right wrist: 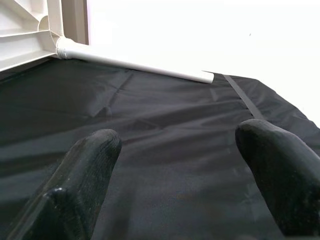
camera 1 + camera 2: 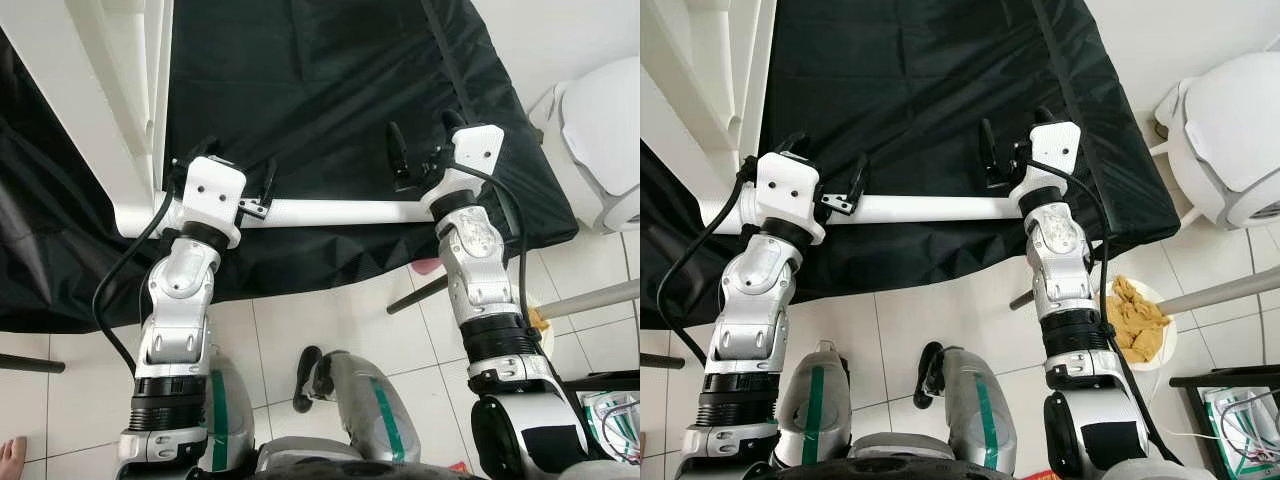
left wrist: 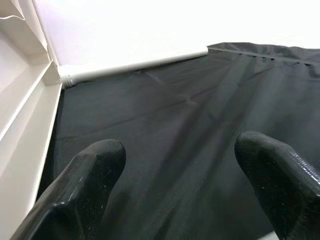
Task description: Building children table
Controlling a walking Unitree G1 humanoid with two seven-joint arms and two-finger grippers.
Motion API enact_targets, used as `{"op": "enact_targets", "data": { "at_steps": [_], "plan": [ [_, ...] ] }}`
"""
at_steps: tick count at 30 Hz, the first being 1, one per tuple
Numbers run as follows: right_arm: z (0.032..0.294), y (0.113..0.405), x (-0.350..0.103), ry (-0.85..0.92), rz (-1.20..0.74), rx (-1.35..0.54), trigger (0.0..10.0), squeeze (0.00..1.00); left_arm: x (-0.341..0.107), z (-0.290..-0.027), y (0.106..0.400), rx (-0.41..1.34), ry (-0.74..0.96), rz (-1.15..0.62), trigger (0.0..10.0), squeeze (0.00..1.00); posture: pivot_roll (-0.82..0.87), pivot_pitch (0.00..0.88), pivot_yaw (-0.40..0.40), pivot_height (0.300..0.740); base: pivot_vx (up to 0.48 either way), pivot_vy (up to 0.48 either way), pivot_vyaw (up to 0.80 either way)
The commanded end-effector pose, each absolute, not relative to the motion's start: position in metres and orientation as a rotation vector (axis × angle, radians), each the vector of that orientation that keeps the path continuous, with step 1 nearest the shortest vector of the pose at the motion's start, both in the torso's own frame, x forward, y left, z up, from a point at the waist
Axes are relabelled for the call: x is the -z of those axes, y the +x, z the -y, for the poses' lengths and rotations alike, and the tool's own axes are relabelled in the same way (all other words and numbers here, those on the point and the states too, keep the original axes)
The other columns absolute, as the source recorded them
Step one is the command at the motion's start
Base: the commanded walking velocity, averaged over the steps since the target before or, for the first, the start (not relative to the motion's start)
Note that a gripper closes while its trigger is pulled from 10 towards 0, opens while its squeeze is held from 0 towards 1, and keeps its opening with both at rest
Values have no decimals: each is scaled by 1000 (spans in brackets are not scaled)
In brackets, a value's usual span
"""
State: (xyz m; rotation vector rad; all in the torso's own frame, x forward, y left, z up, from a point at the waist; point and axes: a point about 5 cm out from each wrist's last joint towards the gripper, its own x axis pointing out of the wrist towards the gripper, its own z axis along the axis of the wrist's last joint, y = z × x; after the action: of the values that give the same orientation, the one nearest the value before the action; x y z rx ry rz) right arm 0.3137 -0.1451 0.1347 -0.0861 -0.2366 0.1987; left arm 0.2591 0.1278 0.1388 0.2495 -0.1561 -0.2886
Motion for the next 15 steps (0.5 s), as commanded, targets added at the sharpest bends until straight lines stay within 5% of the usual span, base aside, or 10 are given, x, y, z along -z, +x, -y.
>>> {"op": "enact_targets", "data": {
  "at_steps": [1,15],
  "plan": [
    [149,314,-132,-97,228,-194,10000,0,-137,-127,256,283,253,143,10000,0,196,37,-132,740,0,0,0],
    [146,314,-130,-101,223,-213,10000,0,-131,-134,241,453,368,96,10000,0,208,36,-137,740,0,0,0]
  ]
}}
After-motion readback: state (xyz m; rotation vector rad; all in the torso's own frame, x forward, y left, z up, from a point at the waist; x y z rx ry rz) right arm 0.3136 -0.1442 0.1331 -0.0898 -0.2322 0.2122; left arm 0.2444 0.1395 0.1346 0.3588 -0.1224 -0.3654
